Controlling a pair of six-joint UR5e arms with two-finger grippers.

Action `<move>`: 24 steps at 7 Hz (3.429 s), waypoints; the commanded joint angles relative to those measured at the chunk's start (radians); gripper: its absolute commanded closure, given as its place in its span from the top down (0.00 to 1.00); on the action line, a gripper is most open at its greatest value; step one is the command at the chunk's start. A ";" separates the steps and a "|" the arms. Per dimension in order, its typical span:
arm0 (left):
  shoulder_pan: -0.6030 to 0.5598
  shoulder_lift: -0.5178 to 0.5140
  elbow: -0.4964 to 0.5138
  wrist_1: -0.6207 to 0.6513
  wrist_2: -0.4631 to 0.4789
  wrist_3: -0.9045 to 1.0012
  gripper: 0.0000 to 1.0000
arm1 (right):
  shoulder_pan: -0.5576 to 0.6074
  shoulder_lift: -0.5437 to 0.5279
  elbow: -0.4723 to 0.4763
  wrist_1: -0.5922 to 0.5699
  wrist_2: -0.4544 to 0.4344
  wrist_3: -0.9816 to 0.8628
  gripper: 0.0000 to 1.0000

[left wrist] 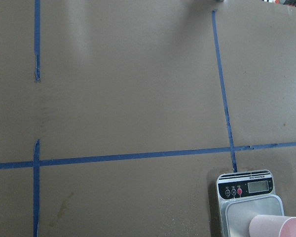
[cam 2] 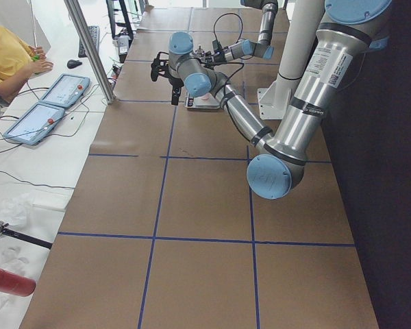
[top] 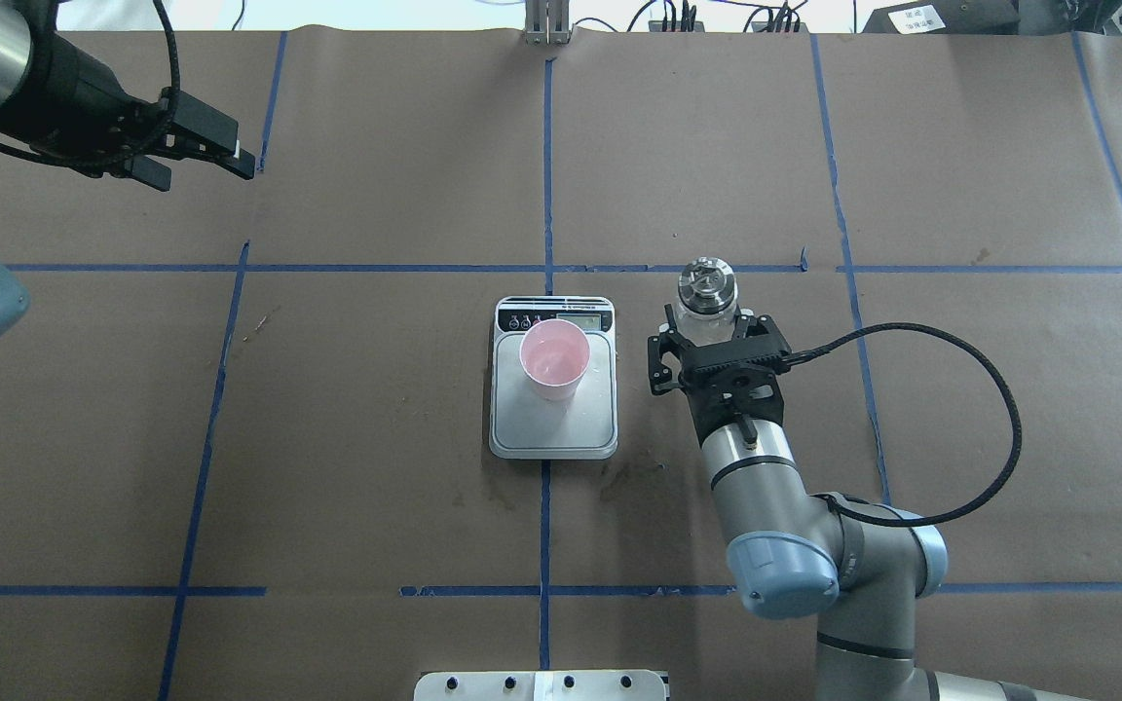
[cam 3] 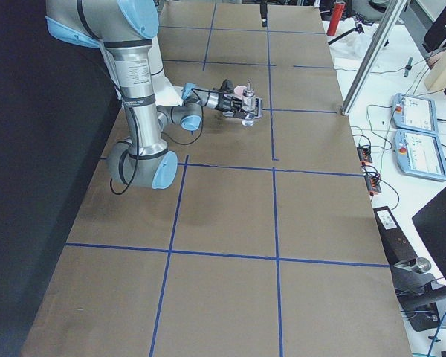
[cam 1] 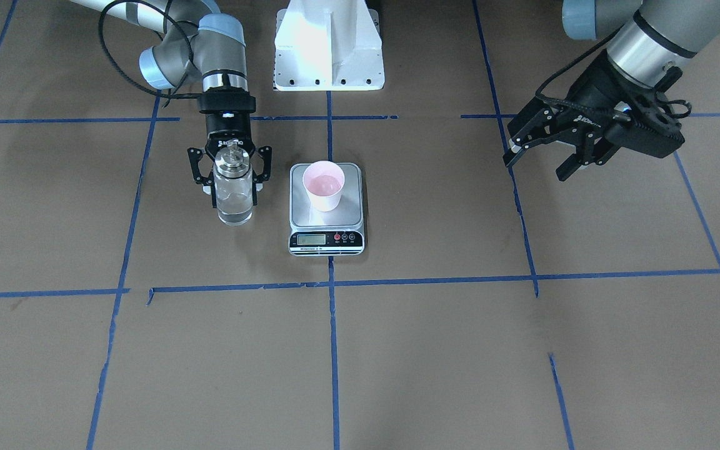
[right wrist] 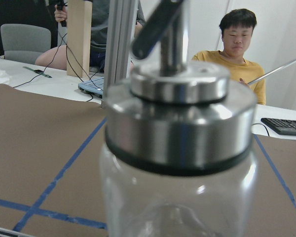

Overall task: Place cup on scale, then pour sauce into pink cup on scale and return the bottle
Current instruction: 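Tilt the bottle upright and move it back with the right gripper, then lower the bottle to its spot with the right gripper and release it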

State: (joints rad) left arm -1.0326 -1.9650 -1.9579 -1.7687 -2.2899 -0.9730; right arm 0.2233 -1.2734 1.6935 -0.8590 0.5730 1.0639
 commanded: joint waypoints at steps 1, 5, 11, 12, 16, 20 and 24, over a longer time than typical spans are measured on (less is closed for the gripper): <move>-0.001 0.000 0.002 0.000 0.001 0.002 0.99 | 0.054 -0.158 0.003 0.067 0.013 0.125 0.00; -0.010 0.000 -0.019 0.002 0.004 0.000 0.99 | 0.074 -0.221 -0.030 0.152 0.050 0.332 0.00; -0.017 0.002 -0.038 0.011 0.004 0.000 0.99 | 0.074 -0.238 -0.066 0.144 0.041 0.332 0.00; -0.017 0.002 -0.038 0.011 0.004 0.000 0.99 | 0.074 -0.238 -0.067 0.144 0.041 0.332 0.00; -0.017 0.002 -0.038 0.011 0.004 0.000 0.99 | 0.074 -0.238 -0.069 0.129 0.042 0.330 0.95; -0.017 0.003 -0.036 0.011 0.004 0.000 0.99 | 0.070 -0.242 -0.051 0.106 0.044 0.327 1.00; -0.017 0.002 -0.036 0.011 0.004 0.000 0.99 | -0.011 -0.371 0.103 0.107 0.038 0.327 1.00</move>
State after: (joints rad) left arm -1.0492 -1.9629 -1.9936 -1.7579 -2.2856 -0.9725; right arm 0.2314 -1.6146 1.7693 -0.7530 0.6118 1.3913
